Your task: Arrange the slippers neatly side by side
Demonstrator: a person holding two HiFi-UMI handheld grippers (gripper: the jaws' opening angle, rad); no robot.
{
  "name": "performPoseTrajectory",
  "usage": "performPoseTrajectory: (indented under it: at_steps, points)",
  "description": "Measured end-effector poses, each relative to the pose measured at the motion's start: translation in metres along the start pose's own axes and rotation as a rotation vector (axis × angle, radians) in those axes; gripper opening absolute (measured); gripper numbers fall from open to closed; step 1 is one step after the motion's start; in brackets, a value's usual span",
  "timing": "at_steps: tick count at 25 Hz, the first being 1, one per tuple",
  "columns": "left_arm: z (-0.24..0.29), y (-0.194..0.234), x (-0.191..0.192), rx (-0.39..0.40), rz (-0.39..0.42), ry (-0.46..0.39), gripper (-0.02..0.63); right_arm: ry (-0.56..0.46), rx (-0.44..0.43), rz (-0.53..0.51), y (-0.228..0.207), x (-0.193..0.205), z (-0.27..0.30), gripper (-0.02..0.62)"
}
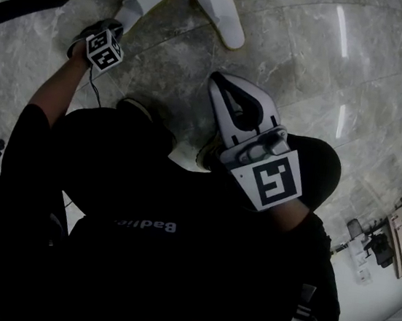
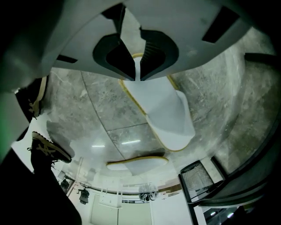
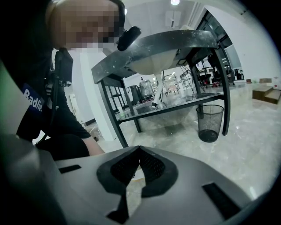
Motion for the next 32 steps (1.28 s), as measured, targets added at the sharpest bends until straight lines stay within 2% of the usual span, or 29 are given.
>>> performPoseTrajectory:
  at_steps: [6,15,24,32]
  points:
    - [-0.002,-0.050,-0.038,0.201,0.136,-0.026,0.038,-0.001,-0.020,0.002,0.002,0.001,0.001,0.000]
    - [-0.001,-0.068,-0.088,0.341,0.347,0.040,0.038,-0.011,0.002,0.024,-0.006,0.007,-0.011,0.000]
    - [-0.006,-0.095,-0.141,0.382,0.455,-0.037,0.038,-0.012,0.043,0.052,-0.015,0.014,-0.025,0.000]
    - [-0.013,-0.101,-0.175,0.360,0.523,-0.105,0.038,-0.019,0.060,0.063,-0.021,0.015,-0.033,0.000]
Point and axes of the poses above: the fingertips, and each gripper's own axes: z forward along the fingers, y to its left, x out of its underside, the point moved 6 cm from there along -z, backward along the fingers, and after that the axes turned 10 degrees about y, right-handed, at the moved point
